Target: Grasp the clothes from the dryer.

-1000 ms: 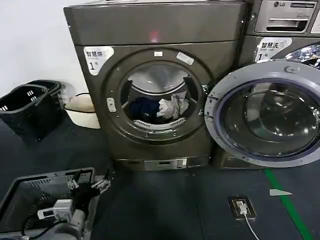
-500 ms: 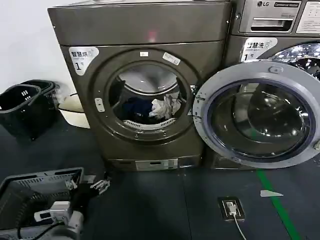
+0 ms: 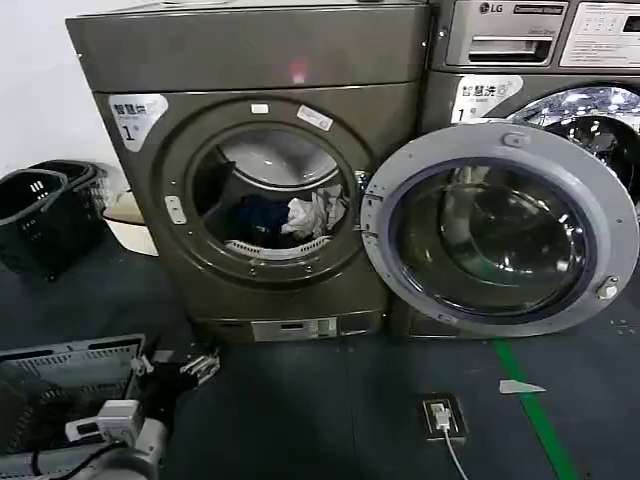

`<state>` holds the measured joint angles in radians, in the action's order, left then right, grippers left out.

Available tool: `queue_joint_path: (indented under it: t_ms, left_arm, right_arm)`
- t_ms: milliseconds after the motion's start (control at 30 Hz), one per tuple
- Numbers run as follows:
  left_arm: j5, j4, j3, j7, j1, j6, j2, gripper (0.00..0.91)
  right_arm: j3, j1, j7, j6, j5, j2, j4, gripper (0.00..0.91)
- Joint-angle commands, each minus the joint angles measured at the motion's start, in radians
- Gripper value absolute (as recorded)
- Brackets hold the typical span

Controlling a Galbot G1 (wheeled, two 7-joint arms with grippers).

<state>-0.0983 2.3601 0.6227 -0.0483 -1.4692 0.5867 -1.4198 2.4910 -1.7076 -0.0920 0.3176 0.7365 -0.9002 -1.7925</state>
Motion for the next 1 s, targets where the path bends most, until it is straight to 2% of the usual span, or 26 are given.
queue_joint_path:
  t_ms: [33, 500, 633, 1000]
  left_arm:
    - [-0.001, 0.004, -0.001, 0.001, 0.001, 0.001, 0.0, 0.907]
    - [0.003, 0.013, -0.005, 0.005, 0.005, -0.016, 0.005, 0.907]
    - [0.016, 0.018, -0.015, 0.014, 0.0, -0.092, 0.006, 0.907]
    - [0.019, 0.033, -0.017, 0.016, -0.008, -0.083, 0.012, 0.907]
  right_arm:
    - [-0.001, 0.0, -0.004, -0.004, -0.001, -0.001, 0.0, 0.907]
    - [0.005, -0.006, -0.001, -0.041, 0.025, 0.001, 0.0, 0.907]
    - [0.008, -0.01, 0.0, -0.041, 0.032, -0.001, -0.004, 0.907]
    - [0.017, -0.02, -0.007, -0.077, 0.055, -0.005, -0.004, 0.907]
